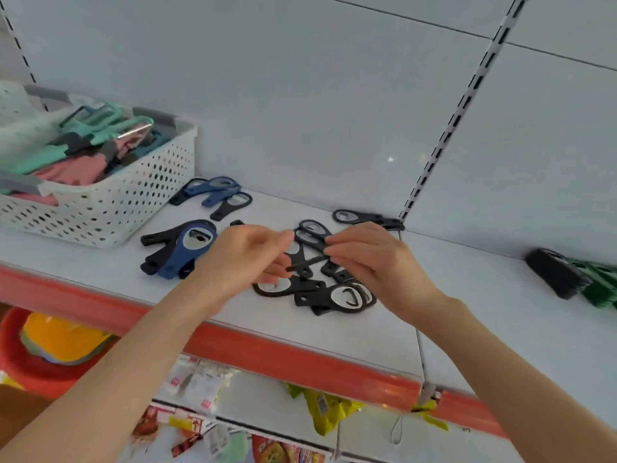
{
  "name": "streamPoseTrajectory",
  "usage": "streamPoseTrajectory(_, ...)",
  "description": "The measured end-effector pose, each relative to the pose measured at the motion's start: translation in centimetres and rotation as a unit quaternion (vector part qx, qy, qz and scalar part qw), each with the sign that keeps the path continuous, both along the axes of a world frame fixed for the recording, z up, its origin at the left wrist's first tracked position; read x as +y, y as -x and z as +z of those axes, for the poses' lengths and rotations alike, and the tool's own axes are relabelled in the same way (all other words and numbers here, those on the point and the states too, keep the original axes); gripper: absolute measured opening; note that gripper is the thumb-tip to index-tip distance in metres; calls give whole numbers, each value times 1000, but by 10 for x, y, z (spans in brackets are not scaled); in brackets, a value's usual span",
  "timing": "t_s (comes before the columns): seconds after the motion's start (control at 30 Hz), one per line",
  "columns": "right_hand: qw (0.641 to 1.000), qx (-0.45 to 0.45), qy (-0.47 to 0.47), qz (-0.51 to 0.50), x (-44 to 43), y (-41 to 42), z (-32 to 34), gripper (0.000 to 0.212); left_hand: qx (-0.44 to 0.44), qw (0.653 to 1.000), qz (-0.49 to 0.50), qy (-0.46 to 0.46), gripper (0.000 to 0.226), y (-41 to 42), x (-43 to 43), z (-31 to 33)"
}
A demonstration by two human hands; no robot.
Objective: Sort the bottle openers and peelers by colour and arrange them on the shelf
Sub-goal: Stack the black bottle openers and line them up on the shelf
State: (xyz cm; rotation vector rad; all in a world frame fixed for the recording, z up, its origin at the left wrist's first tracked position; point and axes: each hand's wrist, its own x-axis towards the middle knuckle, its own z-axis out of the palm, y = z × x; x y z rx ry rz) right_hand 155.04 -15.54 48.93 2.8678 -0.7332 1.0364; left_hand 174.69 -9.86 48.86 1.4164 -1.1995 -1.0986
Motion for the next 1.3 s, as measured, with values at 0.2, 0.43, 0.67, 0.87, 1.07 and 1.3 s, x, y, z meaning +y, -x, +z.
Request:
streamPoseTrajectory(0.2, 993, -96, -70, -19, -7, -16, -8, 23, 183, 979, -63, -65, 25, 0, -6, 3)
streamPoseTrajectory(0.43, 906, 104, -297, -284, -52, -23, -14, 22, 227, 971, 69, -40, 29, -11, -9, -5)
streamPoseTrajectory(0.67, 931, -98, -279, -212, -27, -26, 15, 15, 295, 952, 81, 6, 35, 7, -22, -2)
streamPoseTrajectory(0.87, 949, -58, -288, -111, -11, -43, 8, 13, 354, 924, 138, 47, 36, 23, -33, 5)
streamPoseTrajectory(1.07, 912, 139, -274, -272, -43, -27, -13, 21, 313, 938, 142, 43, 45, 3, -28, -1)
streamPoseTrajectory(1.3, 927, -104, -329, -149, -14, -50, 16, 8, 305, 946, 111, 15, 40, 5, -32, -4)
